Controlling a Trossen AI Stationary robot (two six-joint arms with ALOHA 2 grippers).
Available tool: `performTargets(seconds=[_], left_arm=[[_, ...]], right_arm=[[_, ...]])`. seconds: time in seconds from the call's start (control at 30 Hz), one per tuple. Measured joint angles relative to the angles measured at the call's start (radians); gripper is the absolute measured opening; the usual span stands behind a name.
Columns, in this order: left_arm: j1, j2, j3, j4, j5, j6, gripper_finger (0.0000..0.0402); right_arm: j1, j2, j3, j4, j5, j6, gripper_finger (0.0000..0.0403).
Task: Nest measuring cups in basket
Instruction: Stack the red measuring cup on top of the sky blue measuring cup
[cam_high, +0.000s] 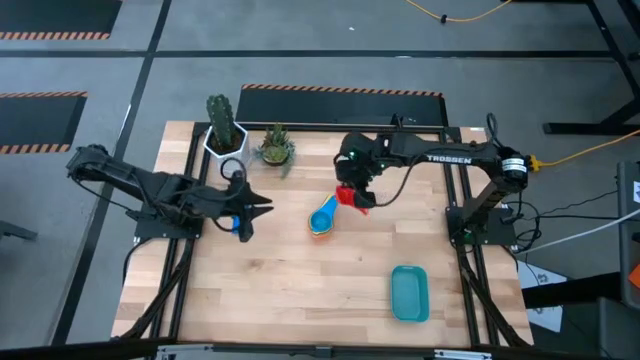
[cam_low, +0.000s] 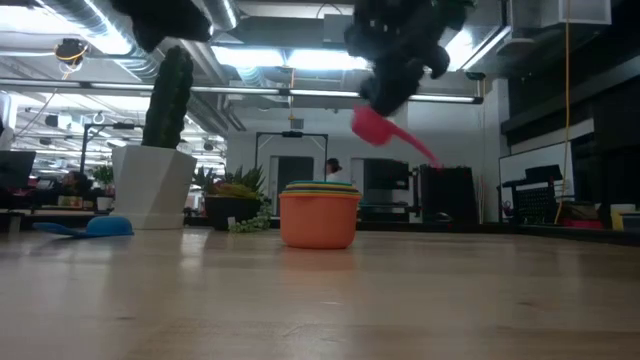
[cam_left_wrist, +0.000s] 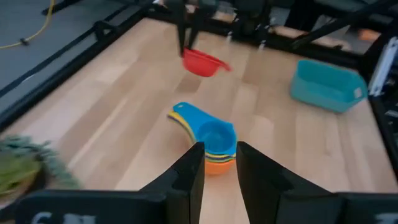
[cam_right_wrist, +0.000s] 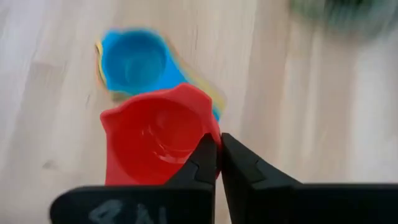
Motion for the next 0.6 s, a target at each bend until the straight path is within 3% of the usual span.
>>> performTargets(seconds=[0.23, 0.6], left_arm=[[-0.006, -0.018, -0.149, 0.217, 0.001, 0.000, 0.0085], [-0.006, -0.017, -0.162, 0.268, 0.001, 0.003, 0.0085]], right_arm=[[0.061, 0.003, 0.034, 0.139, -0.001, -0.294, 0.0014], [0.127, 0.096, 0.034, 0.185, -0.002, -0.354, 0.0015]])
